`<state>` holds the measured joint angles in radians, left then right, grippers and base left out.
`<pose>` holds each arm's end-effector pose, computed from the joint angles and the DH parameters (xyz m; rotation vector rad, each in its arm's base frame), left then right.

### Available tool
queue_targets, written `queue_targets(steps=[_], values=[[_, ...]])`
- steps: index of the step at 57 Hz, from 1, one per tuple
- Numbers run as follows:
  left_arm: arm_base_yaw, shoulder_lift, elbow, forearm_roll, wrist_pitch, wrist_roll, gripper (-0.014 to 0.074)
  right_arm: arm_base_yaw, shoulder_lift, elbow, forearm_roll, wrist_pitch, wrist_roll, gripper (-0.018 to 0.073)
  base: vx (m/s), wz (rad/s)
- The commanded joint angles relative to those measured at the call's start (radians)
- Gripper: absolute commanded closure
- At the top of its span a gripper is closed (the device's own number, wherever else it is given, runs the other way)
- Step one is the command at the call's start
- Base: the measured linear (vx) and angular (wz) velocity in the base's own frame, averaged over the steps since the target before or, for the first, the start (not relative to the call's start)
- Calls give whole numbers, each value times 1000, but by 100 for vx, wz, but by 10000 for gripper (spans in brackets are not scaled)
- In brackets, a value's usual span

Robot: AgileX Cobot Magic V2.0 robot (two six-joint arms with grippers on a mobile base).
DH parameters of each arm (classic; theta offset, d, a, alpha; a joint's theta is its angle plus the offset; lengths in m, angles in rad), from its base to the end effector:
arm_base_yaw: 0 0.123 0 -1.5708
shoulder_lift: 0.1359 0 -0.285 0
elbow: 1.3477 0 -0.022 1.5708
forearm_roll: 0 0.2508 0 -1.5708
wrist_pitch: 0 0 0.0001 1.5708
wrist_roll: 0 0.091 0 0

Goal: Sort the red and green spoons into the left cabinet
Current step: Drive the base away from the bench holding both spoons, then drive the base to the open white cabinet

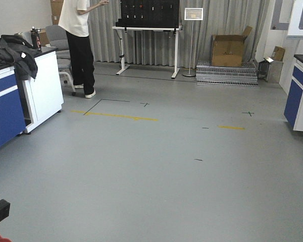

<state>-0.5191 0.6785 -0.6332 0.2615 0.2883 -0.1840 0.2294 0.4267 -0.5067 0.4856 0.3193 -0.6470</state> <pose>0.1268 -0.0647 0.3414 0.4738 1.7516 -0.2548 0.0865 0.0339 0.3278 -0.4528 1.6275 0.1593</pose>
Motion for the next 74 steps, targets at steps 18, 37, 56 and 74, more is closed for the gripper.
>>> queue_targets(steps=[18,37,56,74], values=[[-10,0,-29,4,-81,-2,603,-2,7,-28,10,-70,-3,564,51,-7],[-10,0,-29,4,-81,-2,603,-2,7,-28,10,-69,-3,563,55,-10],[-10,0,-29,4,-81,-2,603,-2,7,-28,10,-69,-3,563,58,-5],[-10,0,-29,4,-81,-2,603,-2,7,-28,10,-69,-3,562,61,-4]])
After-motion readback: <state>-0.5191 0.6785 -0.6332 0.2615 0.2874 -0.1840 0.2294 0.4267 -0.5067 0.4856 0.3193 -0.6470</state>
